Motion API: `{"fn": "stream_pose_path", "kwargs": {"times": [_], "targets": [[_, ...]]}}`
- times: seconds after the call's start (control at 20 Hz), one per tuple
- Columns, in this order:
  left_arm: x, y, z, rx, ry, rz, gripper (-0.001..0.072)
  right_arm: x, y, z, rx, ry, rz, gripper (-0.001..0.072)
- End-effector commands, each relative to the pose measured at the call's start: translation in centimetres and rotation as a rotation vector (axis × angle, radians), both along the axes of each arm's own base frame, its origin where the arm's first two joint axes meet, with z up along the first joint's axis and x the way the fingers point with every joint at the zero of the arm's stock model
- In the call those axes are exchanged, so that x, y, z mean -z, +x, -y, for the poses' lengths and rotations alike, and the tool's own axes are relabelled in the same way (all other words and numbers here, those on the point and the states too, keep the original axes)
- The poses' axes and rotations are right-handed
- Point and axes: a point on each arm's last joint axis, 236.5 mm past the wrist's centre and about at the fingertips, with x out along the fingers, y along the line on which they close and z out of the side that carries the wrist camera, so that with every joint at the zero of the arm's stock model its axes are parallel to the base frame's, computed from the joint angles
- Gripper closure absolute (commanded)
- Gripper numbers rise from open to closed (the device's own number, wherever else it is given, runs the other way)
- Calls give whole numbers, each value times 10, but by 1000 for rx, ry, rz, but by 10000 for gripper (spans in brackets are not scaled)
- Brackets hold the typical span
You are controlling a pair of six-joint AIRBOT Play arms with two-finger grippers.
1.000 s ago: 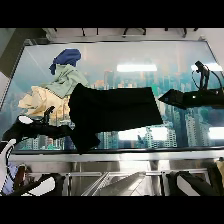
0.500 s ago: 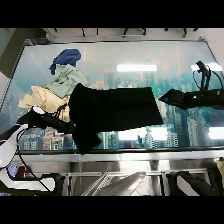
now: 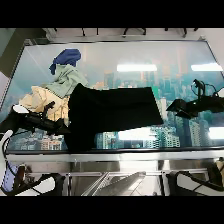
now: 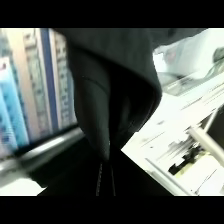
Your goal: Fold the shirts.
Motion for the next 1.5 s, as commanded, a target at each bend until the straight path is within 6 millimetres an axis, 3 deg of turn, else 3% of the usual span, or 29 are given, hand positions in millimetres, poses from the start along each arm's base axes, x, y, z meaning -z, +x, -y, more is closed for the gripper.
{"fn": "stream_pose_path", "kwargs": {"times": [0.0,0.2,0.45,0.5,0.55,0.6,0.7,0.85,0.95,1.05,1.15,1.25,1.35,1.45], "targets": [[-17,-12,-6,-82,5,-10,690,54,-4,0,-23,89,-131,7],[-27,-16,-5,-74,5,16,690,87,5,-14,-17,176,-166,7],[-31,-15,-5,-75,4,32,690,105,16,-33,-48,144,-145,8],[-31,-15,-5,-75,4,32,690,107,19,-35,-51,134,-136,39],[-31,-16,-4,-73,3,30,690,108,20,-37,-57,130,-131,396],[-32,-17,-4,-69,0,26,689,107,19,-37,-65,132,-130,687],[-41,-20,-5,-41,-2,22,690,95,9,-30,-104,96,-132,688],[-74,-11,-8,-36,24,101,690,41,-13,-17,-175,-24,-91,688],[-98,-5,-10,-97,66,186,690,-11,-19,-15,-131,-126,11,689],[-127,-14,-7,-143,96,260,690,-68,-29,-20,-89,-205,157,689],[-173,-26,-4,-138,131,397,691,-119,-47,-31,-72,-234,299,689],[-231,-25,-4,-195,173,567,690,-163,-77,-39,-101,-256,393,689],[-300,-35,-6,-206,243,762,691,-211,-102,-37,-114,-313,492,688],[-349,-52,-18,-223,350,847,690,-268,-117,-30,-84,-389,640,689]]}}
